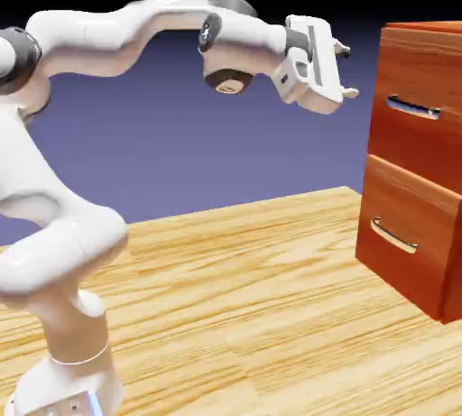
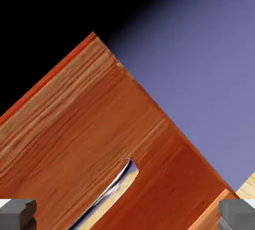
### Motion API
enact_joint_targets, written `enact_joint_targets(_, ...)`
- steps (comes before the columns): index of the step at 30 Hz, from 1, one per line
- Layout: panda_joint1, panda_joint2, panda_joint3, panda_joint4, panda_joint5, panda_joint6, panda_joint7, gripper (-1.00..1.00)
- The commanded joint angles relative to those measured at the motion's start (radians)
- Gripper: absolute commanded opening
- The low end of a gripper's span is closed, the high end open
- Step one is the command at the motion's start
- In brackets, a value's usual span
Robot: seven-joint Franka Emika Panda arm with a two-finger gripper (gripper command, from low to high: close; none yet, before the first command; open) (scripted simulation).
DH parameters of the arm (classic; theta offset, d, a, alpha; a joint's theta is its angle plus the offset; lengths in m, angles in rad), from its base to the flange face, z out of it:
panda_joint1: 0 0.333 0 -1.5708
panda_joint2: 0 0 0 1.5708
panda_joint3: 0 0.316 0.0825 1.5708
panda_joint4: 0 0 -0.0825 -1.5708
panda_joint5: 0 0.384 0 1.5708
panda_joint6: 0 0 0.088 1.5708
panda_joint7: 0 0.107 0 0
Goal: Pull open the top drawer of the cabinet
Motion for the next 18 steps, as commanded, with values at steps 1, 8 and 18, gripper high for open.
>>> enact_joint_targets(1,-0.028,-0.003,0.025,0.017,0.044,-0.004,-0.007,0.0)
enact_joint_targets(8,-0.226,-0.028,0.202,0.135,0.348,-0.028,-0.053,0.0)
enact_joint_targets(18,-0.507,-0.062,0.455,0.304,0.783,-0.064,-0.119,0.0)
